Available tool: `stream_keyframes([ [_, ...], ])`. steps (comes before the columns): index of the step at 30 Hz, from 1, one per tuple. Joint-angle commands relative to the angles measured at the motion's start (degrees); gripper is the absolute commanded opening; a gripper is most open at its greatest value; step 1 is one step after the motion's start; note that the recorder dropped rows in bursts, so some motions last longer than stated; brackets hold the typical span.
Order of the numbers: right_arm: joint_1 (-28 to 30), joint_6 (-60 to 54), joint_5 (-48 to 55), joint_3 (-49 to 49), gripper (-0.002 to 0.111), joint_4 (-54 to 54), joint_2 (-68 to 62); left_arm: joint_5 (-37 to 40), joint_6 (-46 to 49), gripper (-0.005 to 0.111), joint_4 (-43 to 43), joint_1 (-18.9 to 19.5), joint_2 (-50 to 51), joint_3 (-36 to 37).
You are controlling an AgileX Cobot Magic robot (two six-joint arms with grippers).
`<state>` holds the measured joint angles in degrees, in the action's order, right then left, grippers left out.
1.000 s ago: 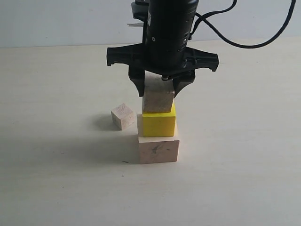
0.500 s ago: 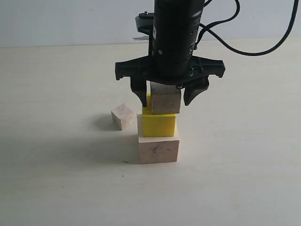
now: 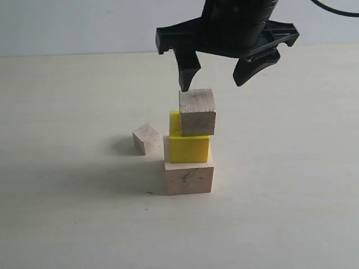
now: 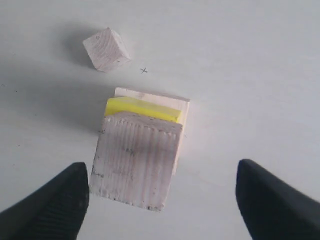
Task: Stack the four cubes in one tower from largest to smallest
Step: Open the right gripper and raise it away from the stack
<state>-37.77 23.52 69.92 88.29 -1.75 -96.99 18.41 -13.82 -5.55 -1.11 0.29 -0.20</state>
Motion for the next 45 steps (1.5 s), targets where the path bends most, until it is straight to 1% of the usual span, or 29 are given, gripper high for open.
stream_keyframes([
  [1,2.0,-6.1,0.0,0.6,0.076,-5.4,0.7,-0.5,0.0,0.0,-0.1,-0.1,-0.3,0.2],
  [4,2.0,-6.1,0.0,-0.7,0.076,-4.1,0.7,-0.5,0.0,0.0,-0.1,-0.1,-0.3,0.2],
  [7,2.8,-6.1,-1.5,-5.6,0.076,-4.7,0.7,-0.5,0.0,0.0,-0.1,-0.1,-0.3,0.2],
  [10,3.3,-7.7,-6.1,-8.1,0.076,-8.5,0.7,-0.5,0.0,0.0,-0.1,-0.1,-0.3,0.2],
  [14,3.3,-11.4,-10.3,-8.5,0.076,-15.2,0.7,-0.5,0.0,0.0,-0.1,-0.1,-0.3,0.2],
  [16,3.3,-11.9,-11.2,-8.5,0.076,-16.5,0.7,-0.5,0.0,0.0,-0.1,-0.1,-0.3,0.2],
  [25,3.3,-11.8,-11.5,-8.5,0.076,-16.0,0.7,-0.5,0.0,0.0,-0.1,-0.1,-0.3,0.2],
  [38,3.3,-16.0,-12.0,-8.5,0.076,-17.3,-1.5,-0.5,0.0,0.0,-0.1,-0.1,-0.3,0.2],
  [45,3.3,-16.1,-12.4,-8.5,0.076,-12.2,1.0,-0.5,0.0,0.0,-0.1,-0.1,-0.3,0.2],
])
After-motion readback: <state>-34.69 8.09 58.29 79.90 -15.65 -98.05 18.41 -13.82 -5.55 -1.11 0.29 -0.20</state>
